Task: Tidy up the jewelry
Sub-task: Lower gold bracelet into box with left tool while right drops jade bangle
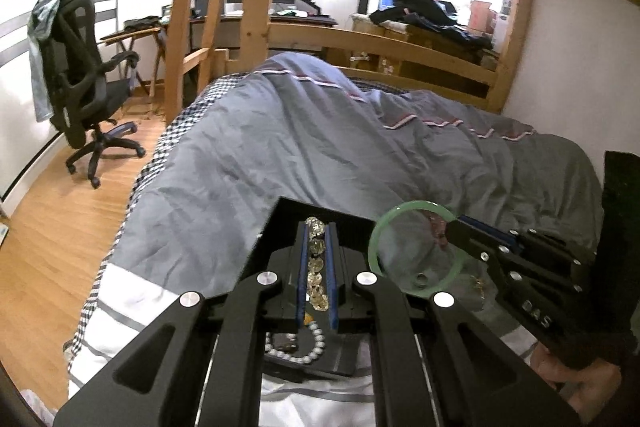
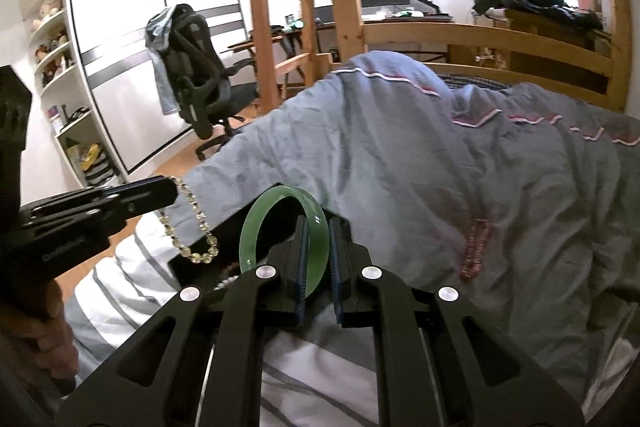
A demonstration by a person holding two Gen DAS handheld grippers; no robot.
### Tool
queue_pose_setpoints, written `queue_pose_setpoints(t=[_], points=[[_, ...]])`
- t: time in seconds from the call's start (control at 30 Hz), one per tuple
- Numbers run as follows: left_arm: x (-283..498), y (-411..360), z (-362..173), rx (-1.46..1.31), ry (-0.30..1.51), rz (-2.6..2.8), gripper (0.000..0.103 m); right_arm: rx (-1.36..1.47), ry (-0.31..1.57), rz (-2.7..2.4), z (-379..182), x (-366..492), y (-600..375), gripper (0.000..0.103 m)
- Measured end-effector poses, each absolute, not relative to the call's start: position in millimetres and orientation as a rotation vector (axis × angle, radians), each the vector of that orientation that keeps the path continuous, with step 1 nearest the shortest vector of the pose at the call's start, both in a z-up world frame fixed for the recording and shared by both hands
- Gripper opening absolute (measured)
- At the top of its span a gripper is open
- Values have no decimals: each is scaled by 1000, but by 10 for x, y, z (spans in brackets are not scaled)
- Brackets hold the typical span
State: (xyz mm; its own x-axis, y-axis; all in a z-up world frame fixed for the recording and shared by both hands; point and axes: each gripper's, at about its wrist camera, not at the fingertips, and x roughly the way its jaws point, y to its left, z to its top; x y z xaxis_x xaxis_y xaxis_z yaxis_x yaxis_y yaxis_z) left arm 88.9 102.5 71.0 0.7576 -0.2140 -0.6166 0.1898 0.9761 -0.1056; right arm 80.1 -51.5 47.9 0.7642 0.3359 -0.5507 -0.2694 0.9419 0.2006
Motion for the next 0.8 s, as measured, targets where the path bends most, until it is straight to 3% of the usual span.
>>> queue_pose_setpoints(t=[0.67,0.77,0.8], points=[[1059,1288,528,-130,763,-112,8,134,718,472,50,886,-71,12],[1060,1268,519,-133,763,-117,8,145,728,532,24,863,-14,17],[1052,1255,525,-126,755,-111,9,147,732,536,19,853,7,28]])
